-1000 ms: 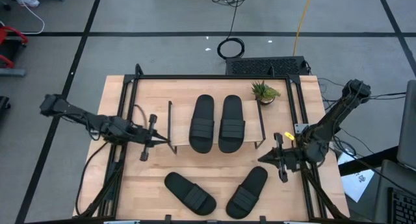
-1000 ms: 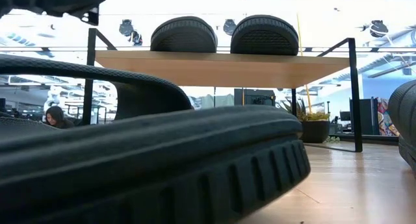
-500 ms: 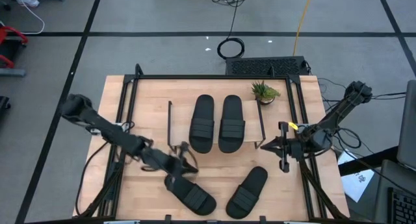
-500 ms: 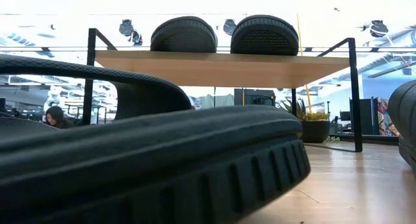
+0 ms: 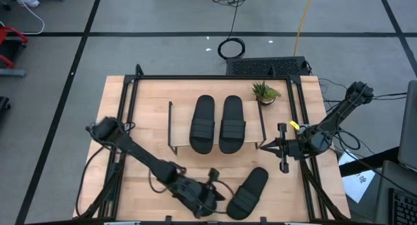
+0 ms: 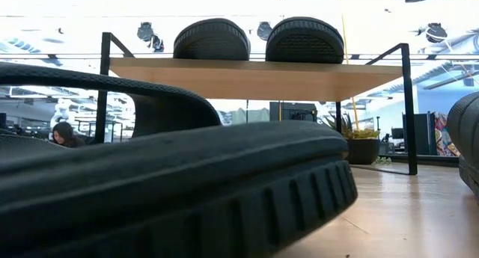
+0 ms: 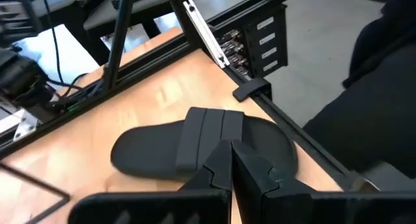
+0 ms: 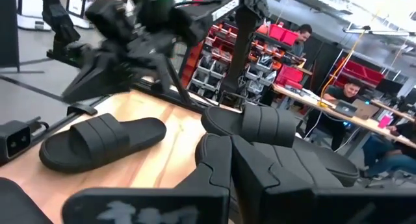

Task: Pick and place slides into the shelf
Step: Move the black slide under the shelf

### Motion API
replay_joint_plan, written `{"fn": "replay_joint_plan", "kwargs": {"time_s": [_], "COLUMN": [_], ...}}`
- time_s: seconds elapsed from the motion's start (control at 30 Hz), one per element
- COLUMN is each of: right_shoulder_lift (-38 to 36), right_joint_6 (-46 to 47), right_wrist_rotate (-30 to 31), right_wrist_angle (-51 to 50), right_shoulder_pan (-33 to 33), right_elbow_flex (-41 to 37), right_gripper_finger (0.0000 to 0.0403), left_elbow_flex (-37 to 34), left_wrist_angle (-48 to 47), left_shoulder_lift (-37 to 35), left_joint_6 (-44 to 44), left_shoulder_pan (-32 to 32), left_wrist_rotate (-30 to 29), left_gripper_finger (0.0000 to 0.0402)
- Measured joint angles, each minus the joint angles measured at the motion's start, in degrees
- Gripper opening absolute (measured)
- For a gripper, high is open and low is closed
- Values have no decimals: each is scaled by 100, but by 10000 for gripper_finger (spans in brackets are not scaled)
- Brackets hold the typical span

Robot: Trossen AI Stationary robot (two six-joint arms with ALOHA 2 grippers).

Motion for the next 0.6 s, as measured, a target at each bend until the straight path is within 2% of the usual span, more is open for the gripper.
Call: {"fn": "replay_joint_plan", "kwargs": {"time_s": [0.17, 0.37, 0.47, 0.6], "right_shoulder_lift": [-2, 7, 72, 124], "right_joint_6": [61, 545, 894, 815], "right_wrist_rotate": [-8, -15, -18, -20], "right_wrist_angle": [3, 10, 245, 661], "right_shoulder_pan": [2, 2, 2, 9], "right_elbow_flex": [0, -4, -181, -476], "right_gripper_finger": [0, 0, 0, 0], "left_elbow_flex": [731, 1507, 1791, 1955], "left_wrist_angle": [-57, -461, -686, -969], "left_shoulder_lift": [729, 1372, 1622, 1752], "left_joint_6": [377, 405, 529, 557], "left_shoulder_pan": [-32, -121, -176, -222], "left_wrist_rotate": [-351, -429, -430, -434], "left_gripper_finger": [8, 21, 53, 125]}}
